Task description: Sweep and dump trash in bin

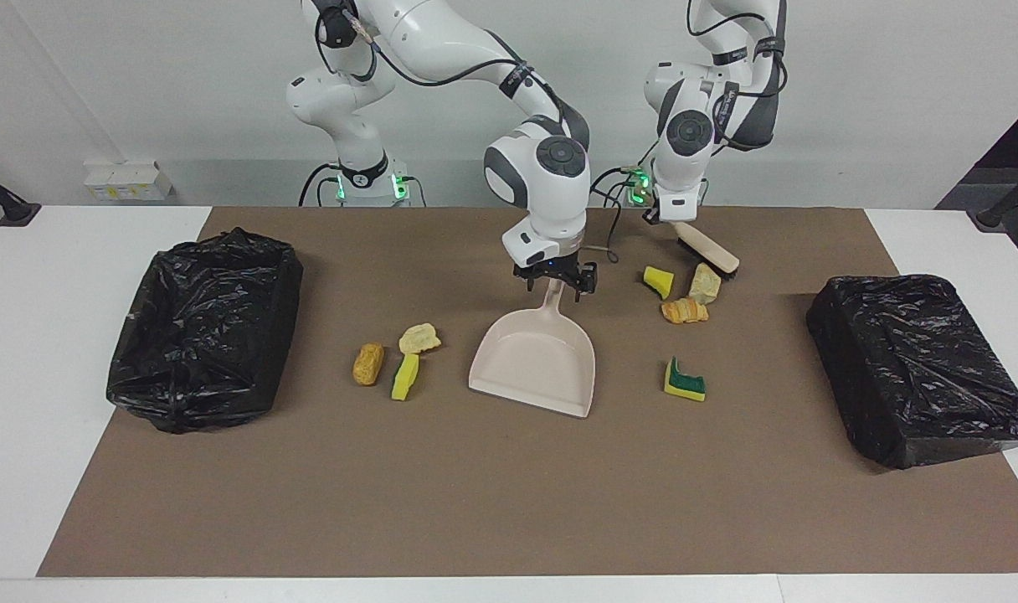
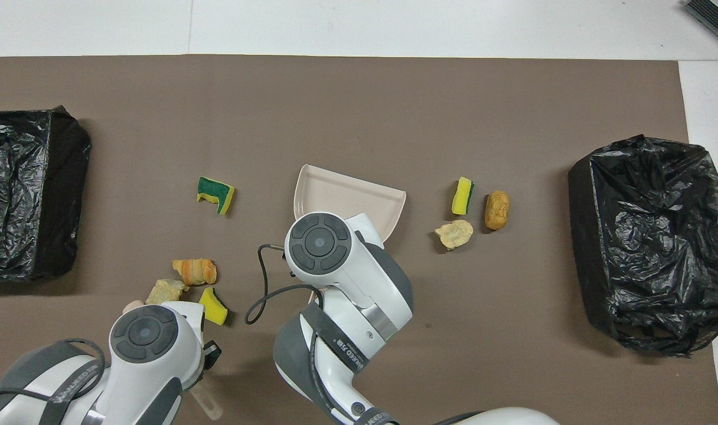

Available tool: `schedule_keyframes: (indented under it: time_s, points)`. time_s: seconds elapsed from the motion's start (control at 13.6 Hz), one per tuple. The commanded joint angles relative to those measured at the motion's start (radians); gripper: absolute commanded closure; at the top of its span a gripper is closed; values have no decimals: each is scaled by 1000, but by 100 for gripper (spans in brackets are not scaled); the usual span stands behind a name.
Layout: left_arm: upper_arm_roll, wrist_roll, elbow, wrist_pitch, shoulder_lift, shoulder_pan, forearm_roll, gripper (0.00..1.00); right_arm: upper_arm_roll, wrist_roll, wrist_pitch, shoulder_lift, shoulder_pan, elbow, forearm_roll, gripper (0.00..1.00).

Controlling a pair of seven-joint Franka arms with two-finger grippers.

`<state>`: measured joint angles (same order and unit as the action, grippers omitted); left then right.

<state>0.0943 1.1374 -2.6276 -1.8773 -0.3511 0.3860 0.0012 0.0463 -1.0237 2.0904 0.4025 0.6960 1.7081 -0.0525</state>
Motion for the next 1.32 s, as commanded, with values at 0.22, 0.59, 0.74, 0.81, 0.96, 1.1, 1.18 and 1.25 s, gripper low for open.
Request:
schedule_keyframes:
  time_s: [0.22, 0.59, 0.74, 0.81, 0.96, 1.1, 1.18, 1.25]
  points:
    - [-1, 151, 142, -115, 184, 76, -90, 100, -3, -6, -7, -41, 17, 64, 7, 100]
    - [-5, 145, 351, -128, 325, 56, -90, 100, -6, 308, -113, -128, -56, 53, 45, 100]
    - [-8, 116, 385, -108, 343, 39, -72, 100, -6, 522, -159, -163, -117, 53, 45, 100]
    - [-8, 67, 385, -88, 342, 37, -50, 100, -5, 653, -180, -174, -147, 53, 45, 100]
    - [-11, -61, 383, -14, 333, 22, -38, 100, -5, 940, -222, -183, -194, 53, 45, 100]
    - [-11, -198, 383, -20, 337, -12, -36, 100, -6, 1081, -230, -183, -216, 57, 49, 100]
    - [-11, -287, 383, -23, 339, -31, -30, 100, -8, 1152, -228, -186, -222, 64, 52, 100]
    - [-11, -380, 380, -20, 337, -41, -12, 100, -8, 1239, -230, -186, -233, 68, 65, 100]
